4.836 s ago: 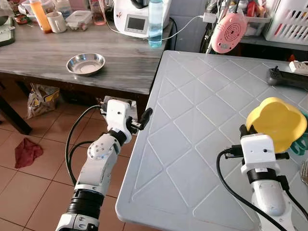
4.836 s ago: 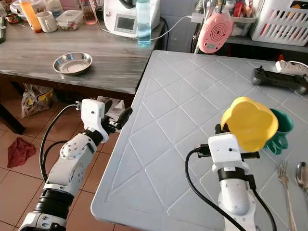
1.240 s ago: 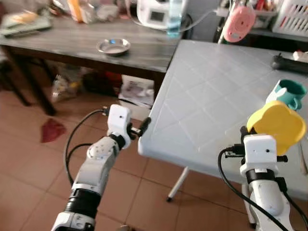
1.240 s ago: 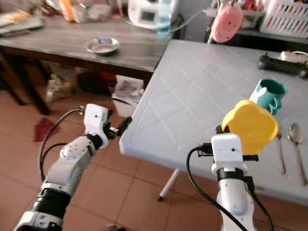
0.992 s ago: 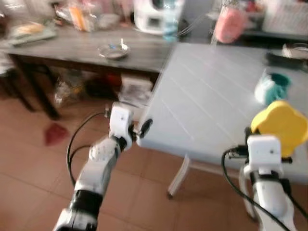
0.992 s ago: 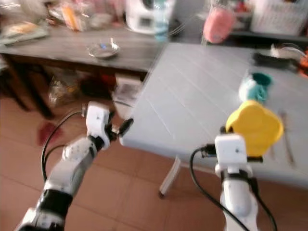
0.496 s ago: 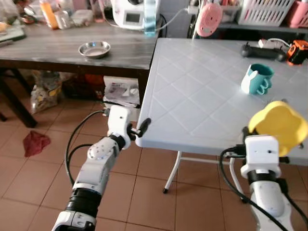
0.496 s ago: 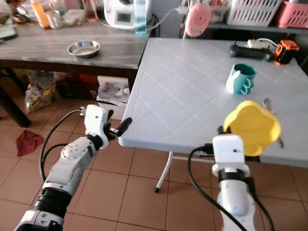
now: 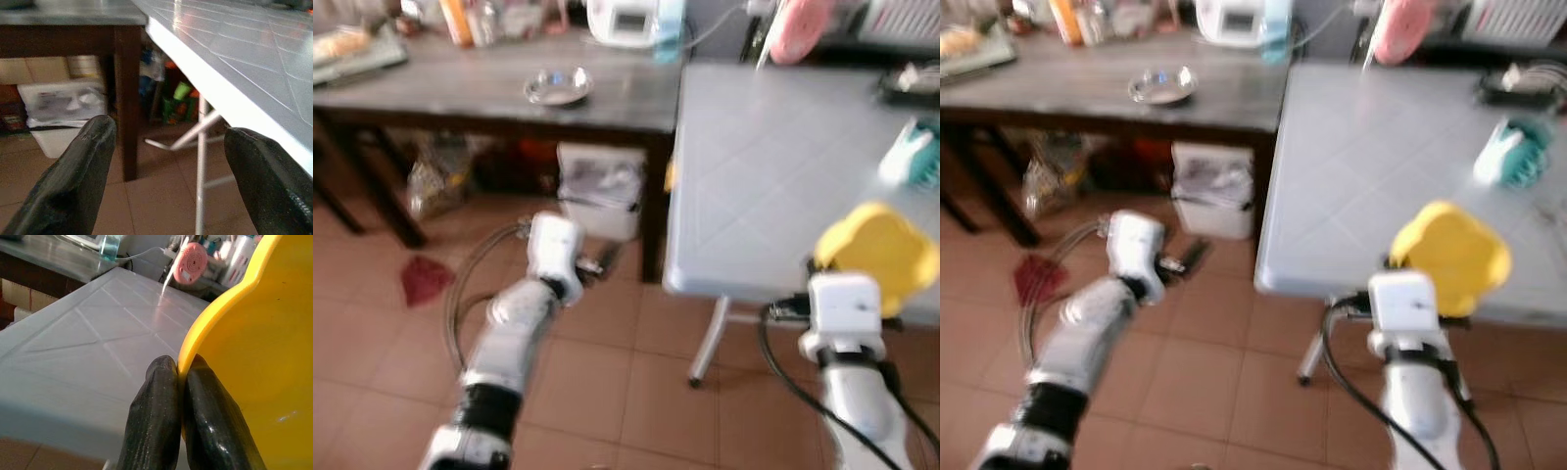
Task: Setting the table
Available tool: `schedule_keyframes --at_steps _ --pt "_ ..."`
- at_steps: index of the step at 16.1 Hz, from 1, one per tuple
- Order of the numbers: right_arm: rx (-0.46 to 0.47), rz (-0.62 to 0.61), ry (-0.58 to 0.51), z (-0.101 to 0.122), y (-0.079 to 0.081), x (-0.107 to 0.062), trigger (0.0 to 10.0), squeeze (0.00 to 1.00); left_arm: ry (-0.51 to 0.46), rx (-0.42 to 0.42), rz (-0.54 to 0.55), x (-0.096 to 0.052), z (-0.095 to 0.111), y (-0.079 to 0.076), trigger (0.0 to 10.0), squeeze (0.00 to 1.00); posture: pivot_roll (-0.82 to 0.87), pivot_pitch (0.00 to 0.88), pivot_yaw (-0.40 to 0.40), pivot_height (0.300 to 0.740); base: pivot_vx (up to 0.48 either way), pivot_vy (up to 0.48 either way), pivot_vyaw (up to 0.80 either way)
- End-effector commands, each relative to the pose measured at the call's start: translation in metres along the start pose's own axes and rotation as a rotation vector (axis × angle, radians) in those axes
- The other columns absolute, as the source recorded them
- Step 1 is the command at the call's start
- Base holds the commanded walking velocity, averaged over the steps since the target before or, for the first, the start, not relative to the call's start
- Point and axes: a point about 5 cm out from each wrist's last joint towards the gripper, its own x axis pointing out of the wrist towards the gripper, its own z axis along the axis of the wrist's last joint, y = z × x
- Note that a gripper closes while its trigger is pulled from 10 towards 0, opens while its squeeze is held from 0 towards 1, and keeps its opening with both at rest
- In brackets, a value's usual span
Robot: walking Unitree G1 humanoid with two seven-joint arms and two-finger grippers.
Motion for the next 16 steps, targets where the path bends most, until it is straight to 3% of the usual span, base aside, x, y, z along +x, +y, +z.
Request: schedule_keyframes --at_steps 1,16 --pt "0.009 -0.006 -0.030 0.0066 0.0002 0.0001 10.0 0.00 -0.012 0.024 0.010 0.0010 0.0064 0.0043 10.0 0.00 0.01 0.094 0.026 0.740 0.000 0.480 0.00" --pt "-0.010 -0.002 -0.042 0.0071 -0.0044 0.0021 10.0 0.00 -0.042 0.024 0.037 0.0065 0.0080 -0.0005 10.0 0.00 0.00 0.079 0.011 0.740 0.000 0.480 0.00"
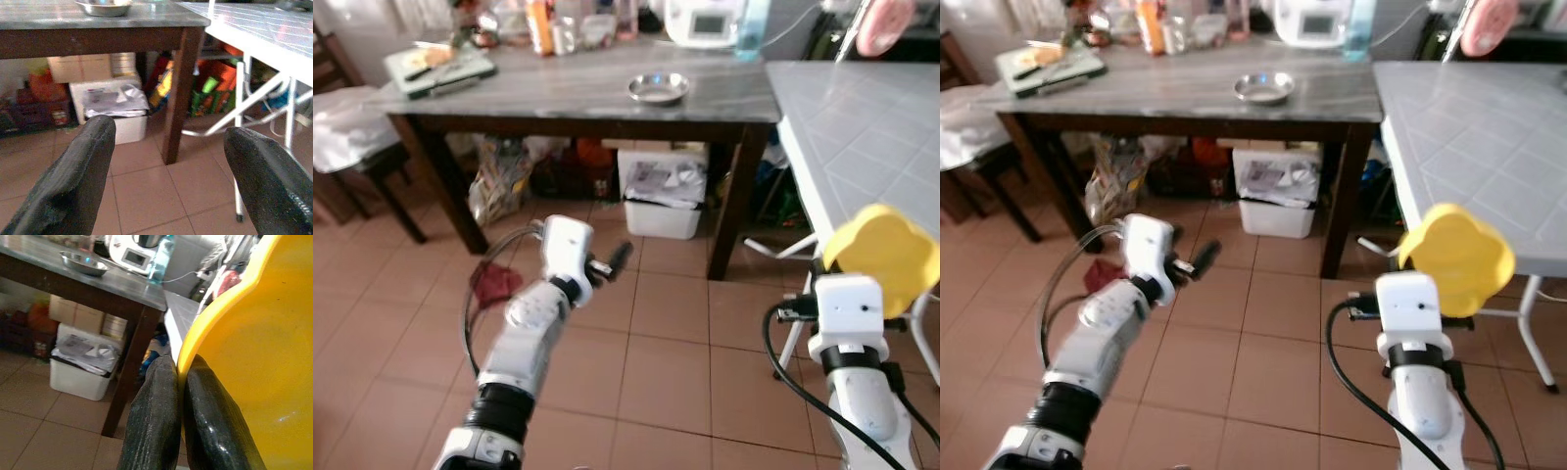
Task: Setting the table
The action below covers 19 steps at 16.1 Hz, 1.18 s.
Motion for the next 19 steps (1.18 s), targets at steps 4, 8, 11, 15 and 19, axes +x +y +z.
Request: schedule_keyframes --at_steps 4,8,11,15,19 --pt "0.000 0.008 -0.033 0.0065 0.0013 0.0015 10.0 0.00 -0.079 0.046 0.048 -0.0021 0.0120 0.0105 10.0 0.00 0.00 0.076 0.009 0.740 0.000 0.068 0.00" --pt "-0.005 0.008 -0.032 0.0060 0.0020 0.0008 10.0 0.00 -0.092 0.040 0.038 -0.0017 0.0126 0.0106 10.0 0.00 0.00 0.072 0.011 0.740 0.000 0.000 0.00" --pt "-0.003 0.003 -0.036 0.0070 0.0010 0.0014 10.0 0.00 -0.093 0.034 0.028 -0.0007 0.0128 0.0101 10.0 0.00 -0.01 0.067 0.012 0.740 0.000 0.000 0.00" --pt "-0.002 0.005 -0.038 0.0074 0.0010 0.0017 10.0 0.00 -0.095 0.030 0.022 -0.0008 0.0126 0.0103 10.0 0.00 -0.01 0.065 0.012 0.740 0.066 0.000 0.00" --pt "-0.005 0.015 -0.041 0.0076 0.0019 0.0022 10.0 0.00 -0.092 0.024 0.014 -0.0013 0.0112 0.0087 10.0 0.00 -0.01 0.064 0.009 0.740 0.289 0.000 0.00"
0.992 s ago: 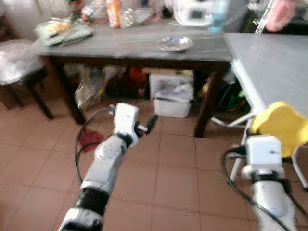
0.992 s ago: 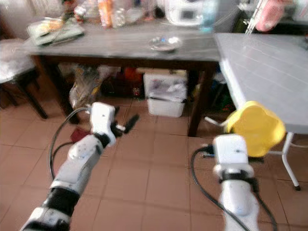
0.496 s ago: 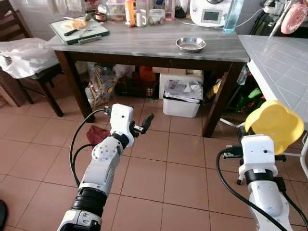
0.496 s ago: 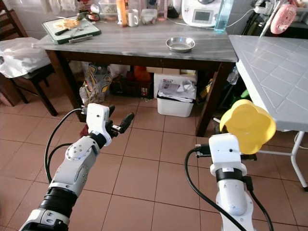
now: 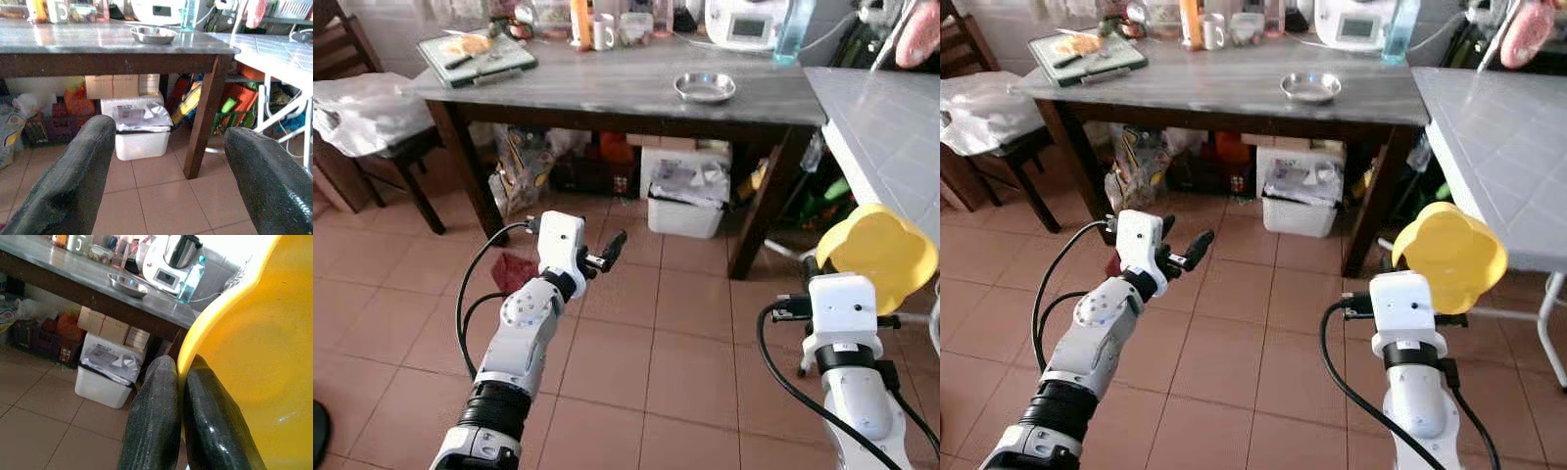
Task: Setting the table
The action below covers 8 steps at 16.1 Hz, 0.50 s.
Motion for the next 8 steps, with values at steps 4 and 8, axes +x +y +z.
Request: schedule_keyframes --at_steps 4,8 --pt "-0.004 0.008 -0.019 0.0034 -0.0007 0.0004 10.0 0.00 0.008 0.000 -0.012 -0.0004 -0.0024 -0.0017 10.0 0.00 -0.02 0.057 0.002 0.740 0.317 0.000 0.00" --pt "-0.002 0.002 -0.025 0.0040 -0.0014 0.0019 10.0 0.00 0.007 0.005 -0.016 0.0033 -0.0008 -0.0020 10.0 0.00 -0.03 0.049 0.007 0.740 0.318 0.000 0.00"
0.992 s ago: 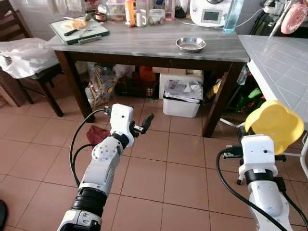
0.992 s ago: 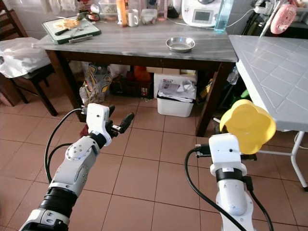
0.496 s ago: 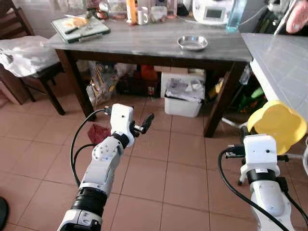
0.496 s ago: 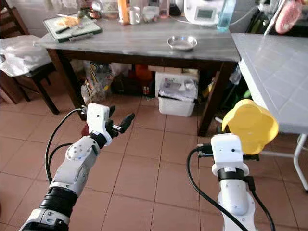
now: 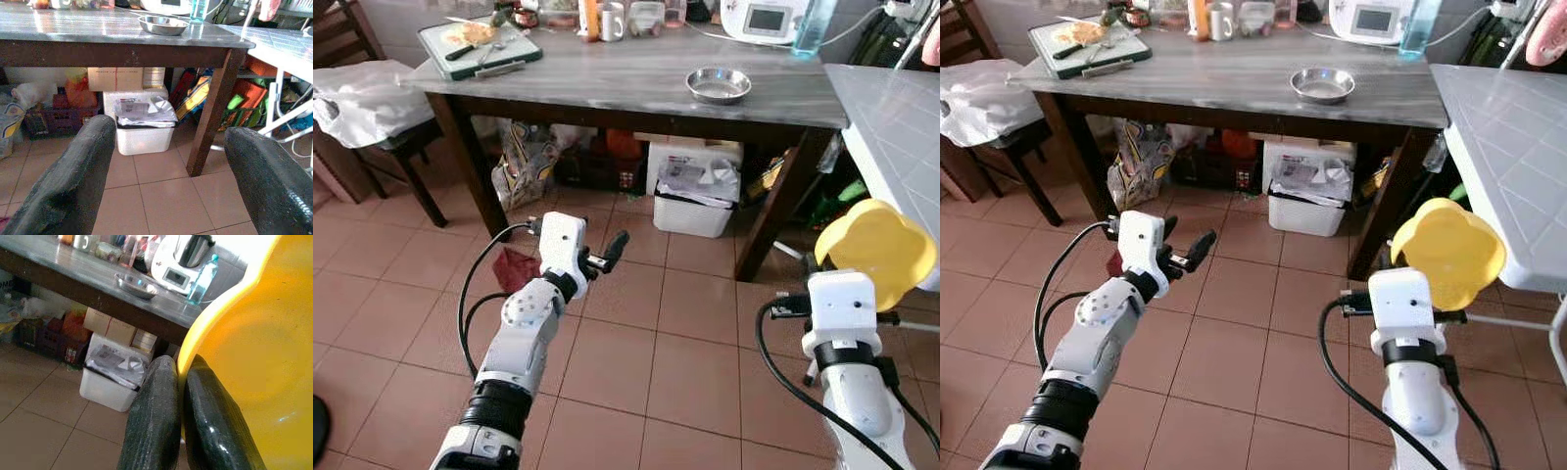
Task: Setting the table
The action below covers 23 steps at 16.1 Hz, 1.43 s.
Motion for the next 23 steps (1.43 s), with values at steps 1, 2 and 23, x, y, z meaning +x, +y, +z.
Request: schedule_keyframes --at_steps 1,2,23 --pt "-0.006 -0.005 -0.002 0.000 -0.003 -0.002 10.0 0.00 -0.010 0.011 -0.012 0.003 0.003 -0.003 10.0 0.00 -0.03 0.049 0.007 0.740 0.326 0.000 0.00" --pt "-0.005 -0.005 -0.001 -0.001 -0.003 -0.002 10.0 0.00 -0.008 0.011 -0.016 0.003 0.002 -0.004 10.0 0.00 -0.03 0.049 0.007 0.740 0.345 0.000 0.00" --pt "-0.025 -0.007 0.028 -0.007 -0.007 -0.011 10.0 0.00 0.038 0.100 0.066 -0.022 -0.007 0.029 10.0 0.00 0.00 0.077 0.002 0.740 0.473 0.000 0.00"
